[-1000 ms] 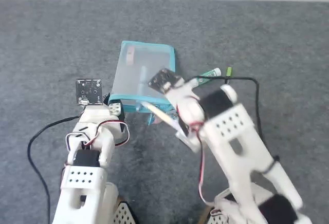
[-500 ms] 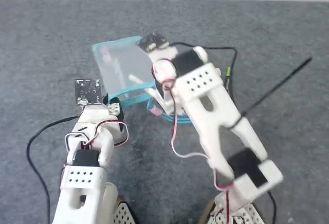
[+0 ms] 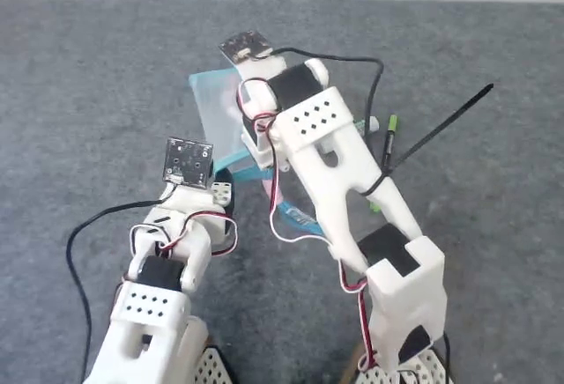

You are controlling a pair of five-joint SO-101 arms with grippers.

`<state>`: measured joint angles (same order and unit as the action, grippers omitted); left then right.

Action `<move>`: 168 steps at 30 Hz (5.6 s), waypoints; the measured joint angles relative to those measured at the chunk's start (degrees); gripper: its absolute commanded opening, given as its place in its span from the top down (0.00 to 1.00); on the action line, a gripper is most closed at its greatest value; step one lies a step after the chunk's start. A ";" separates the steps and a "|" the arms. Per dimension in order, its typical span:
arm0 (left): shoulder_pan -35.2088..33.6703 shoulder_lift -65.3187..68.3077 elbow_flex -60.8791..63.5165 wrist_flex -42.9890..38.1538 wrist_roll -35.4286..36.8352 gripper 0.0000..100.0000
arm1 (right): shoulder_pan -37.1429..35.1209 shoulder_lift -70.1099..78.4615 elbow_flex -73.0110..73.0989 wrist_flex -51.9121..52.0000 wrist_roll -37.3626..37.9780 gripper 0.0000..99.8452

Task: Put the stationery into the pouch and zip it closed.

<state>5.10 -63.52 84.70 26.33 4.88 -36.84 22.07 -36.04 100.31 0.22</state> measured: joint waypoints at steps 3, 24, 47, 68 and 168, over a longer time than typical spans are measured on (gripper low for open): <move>0.26 0.00 0.00 0.00 0.00 0.99 | -0.62 0.00 -0.26 0.00 0.00 0.78; -8.70 0.00 0.00 -0.09 2.37 0.99 | 20.84 -17.23 4.66 0.35 0.09 0.80; -5.80 0.00 0.00 -0.09 1.14 0.99 | 21.19 -17.41 56.18 -31.91 -3.43 0.80; -5.80 0.00 0.00 -0.09 1.14 0.99 | 28.40 -4.31 52.57 -38.86 -3.60 0.89; 1.85 0.00 0.00 -0.09 -1.23 0.99 | 2.90 -4.84 6.33 0.35 7.38 0.82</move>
<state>6.95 -63.52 84.70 26.24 3.65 -33.93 17.23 -29.71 100.66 7.60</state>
